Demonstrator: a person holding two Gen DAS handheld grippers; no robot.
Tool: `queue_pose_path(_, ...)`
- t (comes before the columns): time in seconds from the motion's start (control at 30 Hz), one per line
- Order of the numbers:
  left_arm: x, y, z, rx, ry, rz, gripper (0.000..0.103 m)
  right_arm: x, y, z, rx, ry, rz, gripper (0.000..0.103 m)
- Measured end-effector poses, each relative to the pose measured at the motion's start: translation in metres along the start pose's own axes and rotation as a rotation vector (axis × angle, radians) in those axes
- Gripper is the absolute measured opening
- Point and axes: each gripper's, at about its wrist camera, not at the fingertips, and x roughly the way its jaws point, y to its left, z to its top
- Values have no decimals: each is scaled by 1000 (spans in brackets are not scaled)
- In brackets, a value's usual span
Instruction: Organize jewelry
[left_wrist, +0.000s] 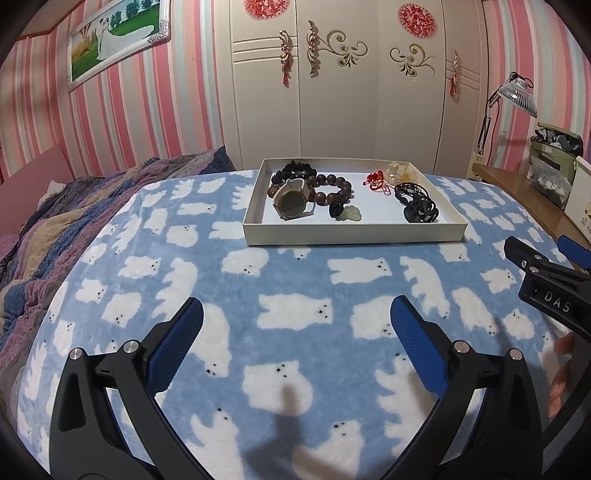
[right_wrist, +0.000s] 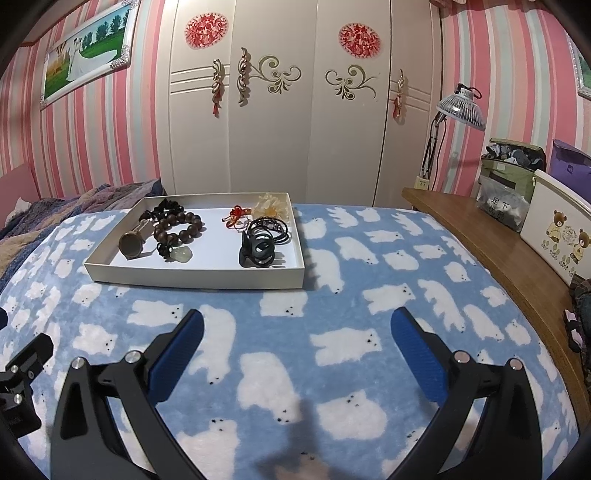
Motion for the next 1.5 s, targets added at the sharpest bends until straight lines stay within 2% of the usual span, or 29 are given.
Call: queue_pose_path(1.5, -3, 2, 2, -2, -17, 13, 100, 1, 0, -1, -5, 1, 3, 101)
